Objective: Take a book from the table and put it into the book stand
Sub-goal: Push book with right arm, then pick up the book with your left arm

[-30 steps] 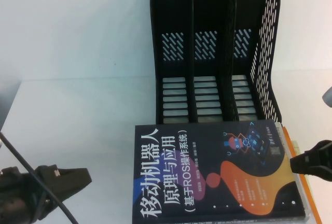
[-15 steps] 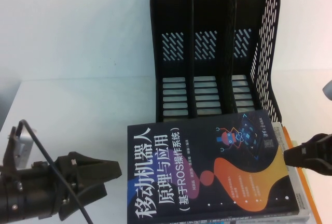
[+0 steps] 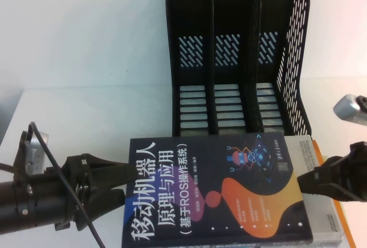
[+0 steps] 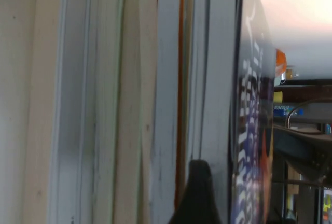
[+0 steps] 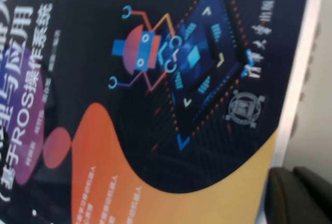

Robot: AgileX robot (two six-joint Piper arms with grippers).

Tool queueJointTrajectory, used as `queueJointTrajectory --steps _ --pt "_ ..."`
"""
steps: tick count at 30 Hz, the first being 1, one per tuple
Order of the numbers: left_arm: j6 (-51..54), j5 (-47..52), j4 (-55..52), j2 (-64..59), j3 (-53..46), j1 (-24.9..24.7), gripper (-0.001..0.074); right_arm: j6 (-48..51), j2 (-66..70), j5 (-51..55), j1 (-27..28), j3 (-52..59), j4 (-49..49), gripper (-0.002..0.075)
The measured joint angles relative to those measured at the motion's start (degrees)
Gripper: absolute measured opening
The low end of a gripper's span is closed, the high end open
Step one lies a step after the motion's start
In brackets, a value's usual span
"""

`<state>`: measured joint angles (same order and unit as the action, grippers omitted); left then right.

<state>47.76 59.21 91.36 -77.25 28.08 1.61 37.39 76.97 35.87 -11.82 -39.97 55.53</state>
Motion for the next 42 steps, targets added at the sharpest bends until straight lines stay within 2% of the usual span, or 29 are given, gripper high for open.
queueJointTrajectory --steps 7,13,22,29,36,42 --pt "0.36 -1.67 0.0 -1.56 -0.01 0.0 0.0531 0.0 1.85 -2.88 -3.35 -1.2 0.1 -0.0002" --pt "1.13 -1.55 0.0 -4.64 0.1 0.0 0.0531 0.0 4.4 -2.42 -3.41 -2.78 0.75 -0.0002" --pt "7.05 4.18 3.36 -11.11 0.42 0.27 0.0531 0.0 5.78 -2.33 -3.51 -3.13 1.64 -0.0002" --pt "9.1 4.15 5.8 -14.36 0.42 0.54 0.0531 0.13 6.92 -5.5 -6.81 -3.53 2.7 -0.0002" --pt "9.22 4.07 5.88 -14.85 0.42 0.58 0.0528 0.13 7.04 -6.12 -7.4 -3.53 2.73 -0.0002" --pt "8.99 5.56 5.88 -14.85 0.42 3.69 0.0531 0.13 7.04 -6.26 -7.53 -3.53 2.64 -0.0002"
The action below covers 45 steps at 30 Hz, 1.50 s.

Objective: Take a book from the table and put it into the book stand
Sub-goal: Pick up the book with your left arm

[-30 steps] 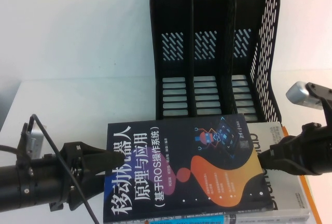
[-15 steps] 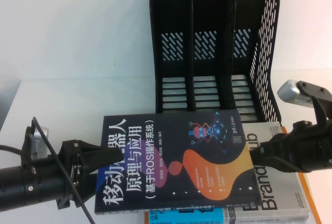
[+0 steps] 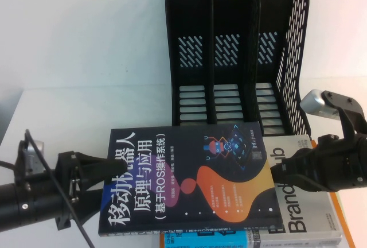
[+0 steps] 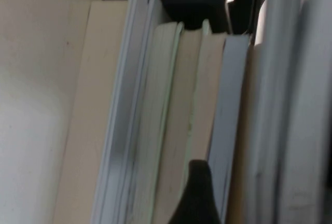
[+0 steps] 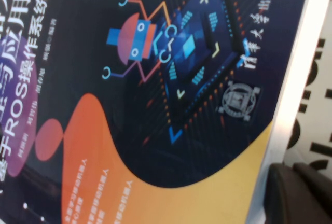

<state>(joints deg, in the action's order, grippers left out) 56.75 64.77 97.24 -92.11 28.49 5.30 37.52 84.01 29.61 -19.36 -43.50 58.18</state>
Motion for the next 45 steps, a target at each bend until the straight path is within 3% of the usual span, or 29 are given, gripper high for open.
queueJointTrajectory --steps 5,17,32,36,42,45 --pt "-0.13 0.41 -2.37 0.0 0.0 3.33 0.0556 -0.11 0.03 0.0 0.0 0.0 0.0 -0.0002" --pt "-0.02 0.73 -3.81 0.0 0.0 3.1 0.0575 -0.11 0.12 0.0 0.0 0.0 0.0 -0.0002" --pt "1.55 0.73 -0.29 0.0 0.0 -5.77 0.0563 -0.11 0.12 0.0 0.0 -0.05 0.0 -0.0002" --pt "1.76 0.73 -0.2 0.0 0.0 -5.9 0.0462 0.1 0.12 0.0 0.0 -0.05 0.0 -0.0002" --pt "3.5 1.5 0.11 0.0 0.0 -5.9 0.0146 0.5 0.12 0.0 0.0 -0.05 0.0 -0.0002" --pt "3.96 2.46 0.33 0.0 0.14 -5.7 0.0118 0.87 0.12 0.0 0.0 -0.3 -0.81 -0.0002"
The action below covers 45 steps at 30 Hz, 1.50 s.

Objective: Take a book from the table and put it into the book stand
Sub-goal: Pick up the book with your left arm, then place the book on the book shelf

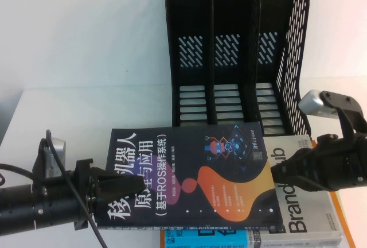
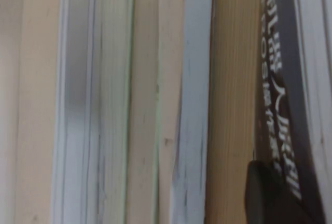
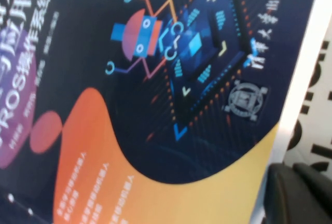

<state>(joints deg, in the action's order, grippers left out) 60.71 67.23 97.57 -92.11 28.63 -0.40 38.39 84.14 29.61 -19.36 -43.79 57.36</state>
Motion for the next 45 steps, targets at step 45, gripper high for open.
queueJointTrajectory --steps 45 --pt "-43.59 -16.94 -31.01 16.38 51.89 -0.19 0.0111 -18.75 -14.12 8.75 -0.93 -5.86 -34.78 -0.0002"
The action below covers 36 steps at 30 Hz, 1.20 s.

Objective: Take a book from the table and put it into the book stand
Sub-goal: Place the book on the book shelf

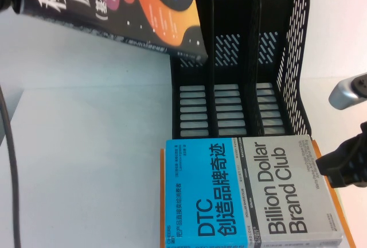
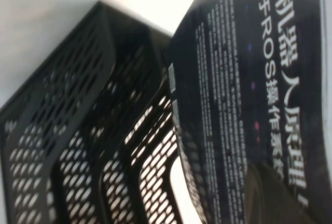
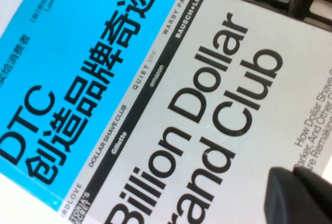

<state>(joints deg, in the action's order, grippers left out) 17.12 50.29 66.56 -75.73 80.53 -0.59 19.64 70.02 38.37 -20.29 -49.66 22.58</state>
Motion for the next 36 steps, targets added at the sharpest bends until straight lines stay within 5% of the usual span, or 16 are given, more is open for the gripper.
queueJointTrajectory --steps 12,20,36 --pt "-6.98 -1.06 -9.37 -8.81 10.37 -4.45 0.0111 -3.07 0.0 -0.1 0.0 0.0 0.39 -0.0002" --pt "-12.94 -2.38 -21.6 -12.92 12.11 -12.4 0.0111 -3.33 -0.22 2.65 0.0 0.0 0.39 -0.0002" --pt "-21.24 -3.54 -38.47 -16.11 12.16 -16.77 0.0111 -6.31 -5.72 7.25 0.0 -4.22 -0.12 -0.0002"
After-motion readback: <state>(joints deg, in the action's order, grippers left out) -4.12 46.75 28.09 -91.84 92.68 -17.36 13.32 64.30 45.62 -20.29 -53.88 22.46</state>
